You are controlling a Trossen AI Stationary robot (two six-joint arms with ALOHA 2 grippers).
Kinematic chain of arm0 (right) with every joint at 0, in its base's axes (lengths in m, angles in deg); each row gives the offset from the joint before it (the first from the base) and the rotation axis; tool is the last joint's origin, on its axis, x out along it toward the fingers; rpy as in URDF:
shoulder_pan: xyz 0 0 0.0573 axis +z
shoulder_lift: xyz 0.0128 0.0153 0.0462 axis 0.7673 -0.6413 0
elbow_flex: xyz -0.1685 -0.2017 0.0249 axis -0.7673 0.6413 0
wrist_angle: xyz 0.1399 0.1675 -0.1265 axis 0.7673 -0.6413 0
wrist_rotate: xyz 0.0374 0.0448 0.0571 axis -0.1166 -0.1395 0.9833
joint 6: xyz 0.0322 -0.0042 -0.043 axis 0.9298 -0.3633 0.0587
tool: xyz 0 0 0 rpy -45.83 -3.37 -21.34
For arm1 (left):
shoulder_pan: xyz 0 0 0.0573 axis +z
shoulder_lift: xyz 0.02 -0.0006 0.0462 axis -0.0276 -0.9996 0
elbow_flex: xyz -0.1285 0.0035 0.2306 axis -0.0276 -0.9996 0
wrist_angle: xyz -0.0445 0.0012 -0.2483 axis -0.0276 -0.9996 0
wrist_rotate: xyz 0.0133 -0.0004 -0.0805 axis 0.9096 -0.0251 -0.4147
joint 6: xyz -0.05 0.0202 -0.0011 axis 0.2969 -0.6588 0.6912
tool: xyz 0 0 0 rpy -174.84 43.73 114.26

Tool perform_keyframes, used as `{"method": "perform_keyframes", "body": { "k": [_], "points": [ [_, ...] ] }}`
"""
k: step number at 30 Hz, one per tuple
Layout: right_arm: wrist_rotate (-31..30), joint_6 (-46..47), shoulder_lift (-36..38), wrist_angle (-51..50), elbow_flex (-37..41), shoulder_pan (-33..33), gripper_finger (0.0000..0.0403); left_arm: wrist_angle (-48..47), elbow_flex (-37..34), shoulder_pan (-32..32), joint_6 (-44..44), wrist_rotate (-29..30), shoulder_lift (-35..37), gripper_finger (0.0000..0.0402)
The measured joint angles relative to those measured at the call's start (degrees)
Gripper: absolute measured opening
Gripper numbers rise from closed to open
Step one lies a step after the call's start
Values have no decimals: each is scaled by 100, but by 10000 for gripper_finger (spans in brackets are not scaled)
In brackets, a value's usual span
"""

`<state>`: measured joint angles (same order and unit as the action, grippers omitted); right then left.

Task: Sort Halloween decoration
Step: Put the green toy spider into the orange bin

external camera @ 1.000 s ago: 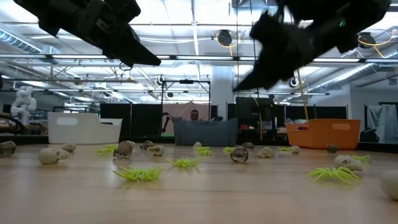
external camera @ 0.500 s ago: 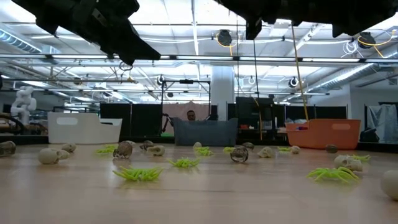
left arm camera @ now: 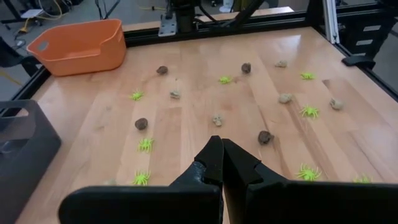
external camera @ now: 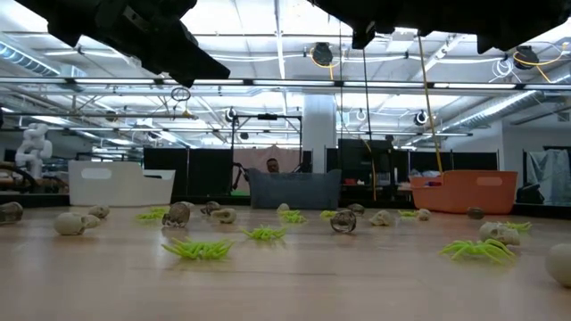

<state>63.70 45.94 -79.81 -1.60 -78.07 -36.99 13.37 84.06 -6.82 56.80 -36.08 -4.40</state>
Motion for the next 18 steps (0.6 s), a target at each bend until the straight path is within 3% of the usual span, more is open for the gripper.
{"method": "perform_keyframes", "body": {
  "k": [18],
  "points": [
    [0,-3319,0,-291,-2,0,0,-1,0,-376,150,11,0,0]
  ]
}}
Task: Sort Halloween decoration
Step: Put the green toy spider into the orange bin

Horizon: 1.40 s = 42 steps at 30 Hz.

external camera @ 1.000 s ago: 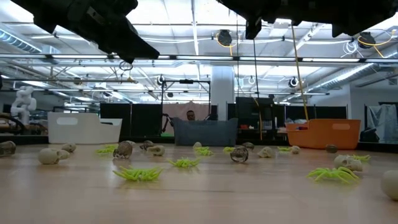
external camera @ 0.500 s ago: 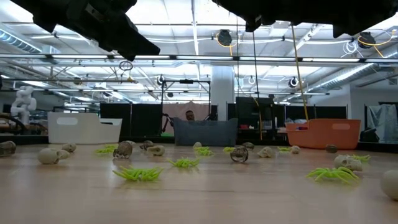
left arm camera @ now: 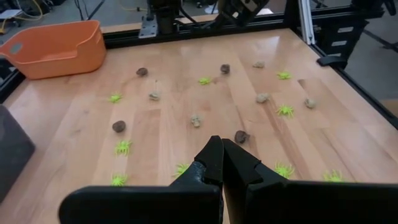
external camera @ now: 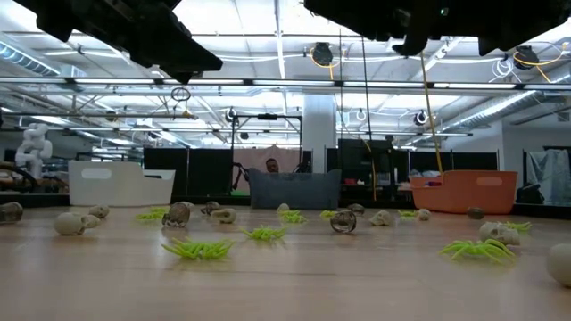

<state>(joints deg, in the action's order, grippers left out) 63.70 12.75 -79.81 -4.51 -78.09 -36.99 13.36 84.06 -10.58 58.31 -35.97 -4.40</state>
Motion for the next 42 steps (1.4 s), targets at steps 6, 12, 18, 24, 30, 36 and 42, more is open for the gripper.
{"method": "perform_keyframes", "body": {
  "k": [6,12,18,24,30,36,42],
  "points": [
    [0,-554,0,2,0,0,0,1,0,-33,5,15,0,0],
    [0,-586,0,2,0,0,0,3,0,-162,4,16,0,0],
    [0,-413,0,2,0,0,0,3,0,-300,7,48,0,0],
    [0,607,2,4,0,0,0,5,0,-521,9,188,0,0],
    [2,1840,2,4,0,0,0,5,0,-675,5,388,0,0],
    [2,3002,2,4,0,0,0,5,0,-673,5,492,1,0],
    [2,3833,2,3,0,-2,0,5,0,-673,7,494,0,0]
  ]
}}
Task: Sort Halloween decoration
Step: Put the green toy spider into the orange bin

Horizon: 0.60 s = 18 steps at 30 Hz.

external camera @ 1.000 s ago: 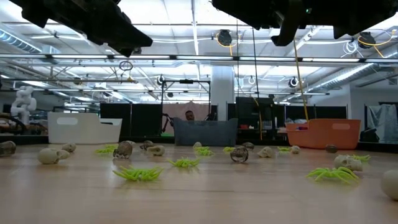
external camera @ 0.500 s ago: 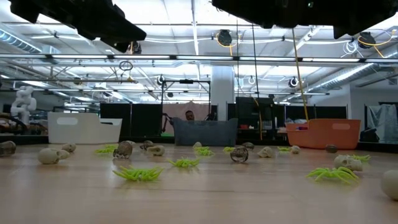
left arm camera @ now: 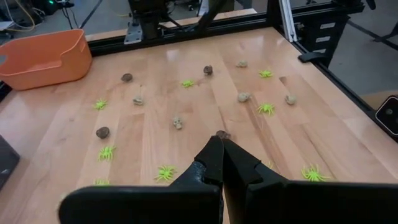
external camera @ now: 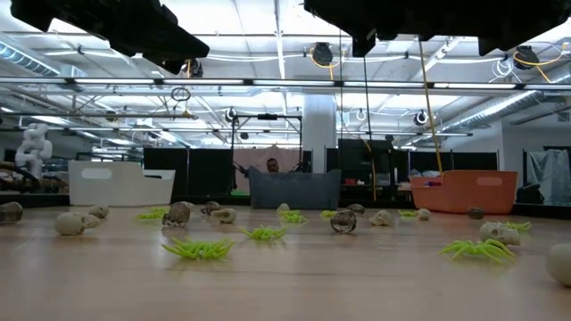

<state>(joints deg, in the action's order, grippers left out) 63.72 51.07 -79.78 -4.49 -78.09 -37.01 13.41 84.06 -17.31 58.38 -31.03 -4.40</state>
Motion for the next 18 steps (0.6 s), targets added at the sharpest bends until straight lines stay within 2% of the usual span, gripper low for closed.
{"method": "perform_keyframes", "body": {
  "k": [18],
  "points": [
    [0,1430,0,0,0,0,0,0,0,0,11,-2,0,0]
  ]
}}
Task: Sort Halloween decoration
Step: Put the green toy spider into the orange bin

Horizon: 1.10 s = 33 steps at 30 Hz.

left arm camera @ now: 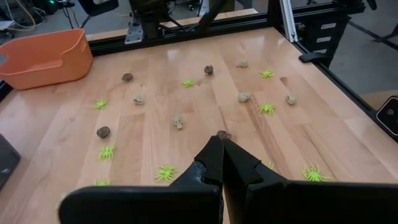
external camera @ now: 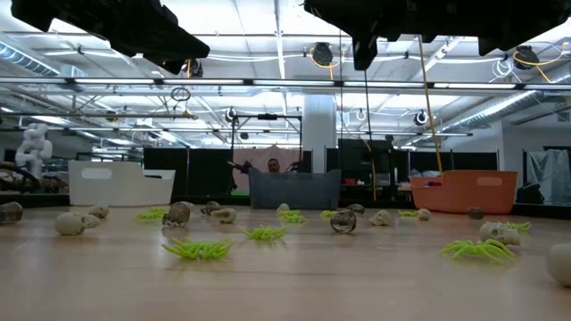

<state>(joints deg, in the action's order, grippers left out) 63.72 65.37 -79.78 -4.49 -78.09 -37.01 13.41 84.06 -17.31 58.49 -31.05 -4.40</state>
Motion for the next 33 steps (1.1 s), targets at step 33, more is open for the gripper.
{"method": "perform_keyframes", "body": {
  "k": [33],
  "points": [
    [-177,200,0,-315,-2,11,0,-2,0,0,138,0,0,0]
  ]
}}
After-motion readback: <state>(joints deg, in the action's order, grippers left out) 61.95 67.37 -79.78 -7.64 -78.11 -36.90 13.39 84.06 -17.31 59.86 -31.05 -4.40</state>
